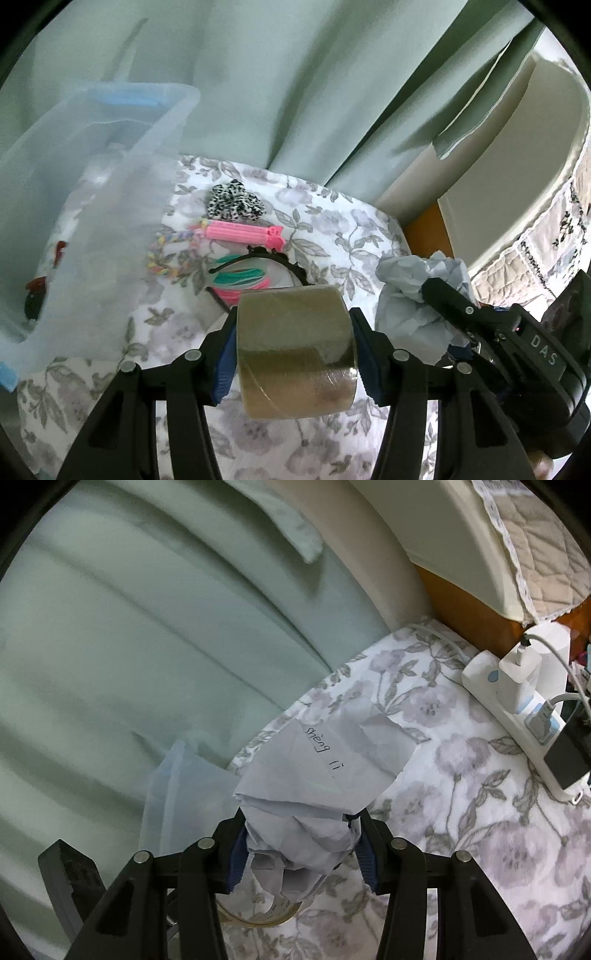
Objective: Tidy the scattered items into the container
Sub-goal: 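Lift and carry the tape roll and paper in both grippers over the clear box, then open both grippers to drop the tape roll and paper into the box, then move both grippers back over the remaining items on the bed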
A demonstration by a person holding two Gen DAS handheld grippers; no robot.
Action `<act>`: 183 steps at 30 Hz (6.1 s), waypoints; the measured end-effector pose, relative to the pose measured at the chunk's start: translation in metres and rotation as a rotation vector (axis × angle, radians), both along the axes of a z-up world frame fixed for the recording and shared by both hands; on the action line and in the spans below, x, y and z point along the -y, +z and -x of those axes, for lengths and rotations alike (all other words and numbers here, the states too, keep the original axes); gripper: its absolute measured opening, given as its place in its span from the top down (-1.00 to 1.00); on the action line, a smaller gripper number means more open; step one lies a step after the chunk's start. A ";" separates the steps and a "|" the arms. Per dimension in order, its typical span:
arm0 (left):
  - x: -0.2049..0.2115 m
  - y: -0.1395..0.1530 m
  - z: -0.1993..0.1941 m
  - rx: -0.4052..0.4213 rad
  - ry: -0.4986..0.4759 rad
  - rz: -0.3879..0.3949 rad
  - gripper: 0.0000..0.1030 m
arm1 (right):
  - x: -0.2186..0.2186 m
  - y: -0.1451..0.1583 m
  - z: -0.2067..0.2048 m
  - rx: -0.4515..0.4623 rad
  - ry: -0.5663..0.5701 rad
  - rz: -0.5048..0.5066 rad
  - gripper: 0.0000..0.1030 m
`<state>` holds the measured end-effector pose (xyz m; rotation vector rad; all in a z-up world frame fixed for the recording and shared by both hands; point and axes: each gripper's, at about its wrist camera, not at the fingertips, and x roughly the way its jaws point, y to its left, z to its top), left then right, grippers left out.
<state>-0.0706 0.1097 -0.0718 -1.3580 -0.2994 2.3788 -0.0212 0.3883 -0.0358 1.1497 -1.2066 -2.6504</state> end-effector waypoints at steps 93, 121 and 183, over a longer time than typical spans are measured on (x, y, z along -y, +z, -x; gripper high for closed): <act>0.233 0.055 0.007 -0.233 0.404 -0.138 -0.37 | 0.267 0.038 0.045 -0.071 0.601 -0.319 -0.63; 0.213 0.071 -0.010 -0.215 0.401 -0.033 -0.66 | 0.210 0.051 0.013 -0.081 0.440 -0.285 -1.00; 0.006 0.060 -0.042 -0.192 0.028 0.262 -0.87 | 0.022 0.019 -0.065 -0.128 0.116 -0.116 -1.00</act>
